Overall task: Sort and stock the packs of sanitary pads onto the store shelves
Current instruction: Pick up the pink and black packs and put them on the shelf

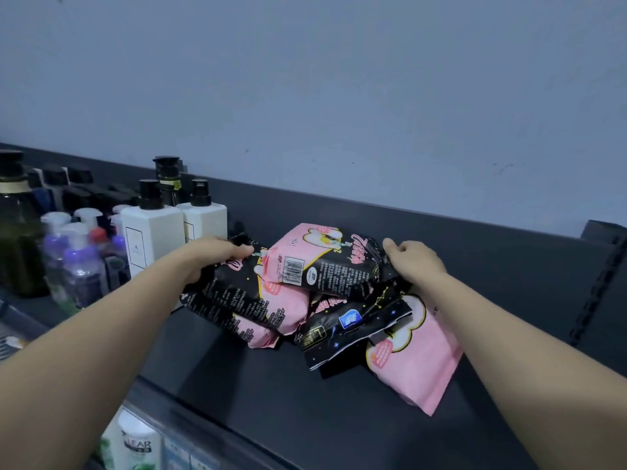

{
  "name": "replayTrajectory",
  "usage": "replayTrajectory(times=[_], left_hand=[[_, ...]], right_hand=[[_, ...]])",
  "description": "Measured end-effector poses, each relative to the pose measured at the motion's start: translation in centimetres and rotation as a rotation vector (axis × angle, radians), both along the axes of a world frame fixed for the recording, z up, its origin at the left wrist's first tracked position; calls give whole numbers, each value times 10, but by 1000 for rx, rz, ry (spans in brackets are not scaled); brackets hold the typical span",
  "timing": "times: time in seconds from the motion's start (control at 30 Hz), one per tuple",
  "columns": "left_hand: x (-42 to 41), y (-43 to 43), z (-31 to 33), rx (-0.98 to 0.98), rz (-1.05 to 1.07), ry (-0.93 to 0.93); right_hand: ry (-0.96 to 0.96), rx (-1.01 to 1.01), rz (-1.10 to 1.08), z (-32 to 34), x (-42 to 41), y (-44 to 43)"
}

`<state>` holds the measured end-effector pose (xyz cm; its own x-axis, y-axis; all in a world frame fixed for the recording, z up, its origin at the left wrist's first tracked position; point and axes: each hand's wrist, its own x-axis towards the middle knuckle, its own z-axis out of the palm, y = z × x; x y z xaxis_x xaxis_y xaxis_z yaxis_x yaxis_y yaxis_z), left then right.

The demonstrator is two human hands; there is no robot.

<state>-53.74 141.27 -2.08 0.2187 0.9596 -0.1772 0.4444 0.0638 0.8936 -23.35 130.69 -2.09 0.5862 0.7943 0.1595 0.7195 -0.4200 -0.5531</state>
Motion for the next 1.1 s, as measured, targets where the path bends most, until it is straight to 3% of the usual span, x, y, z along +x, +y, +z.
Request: replayTrajectory(times=[0.07, 0.17, 0.37, 0.43, 0.5, 0.6, 0.73, 0.87, 1.1], left_hand=[[4, 1, 0, 8, 28, 34], [11, 6, -2, 188, 157, 198], [37, -4, -3, 416, 121, 350], [38, -5, -1, 430, 116, 422], [39, -2, 1, 427, 97, 478], [42, -7, 5, 455, 100, 588], [54, -23, 16, 571, 139, 556], [77, -52, 31, 696, 89, 473], [145, -143, 45, 886, -161, 562]], right_hand=[[-90, -84, -58, 2, 3, -9], [-162, -163, -94, 4, 1, -22], [155, -183, 122, 11, -18, -21], [350, -139, 194, 4, -17, -22], [398, -116, 260, -3, -13, -27], [143, -84, 261, -6, -9, -40], [-170, -43, 234, -2, -5, -66], [-284, -95, 230, 5, 8, -98], [-348, -149, 152, 20, 40, -203]])
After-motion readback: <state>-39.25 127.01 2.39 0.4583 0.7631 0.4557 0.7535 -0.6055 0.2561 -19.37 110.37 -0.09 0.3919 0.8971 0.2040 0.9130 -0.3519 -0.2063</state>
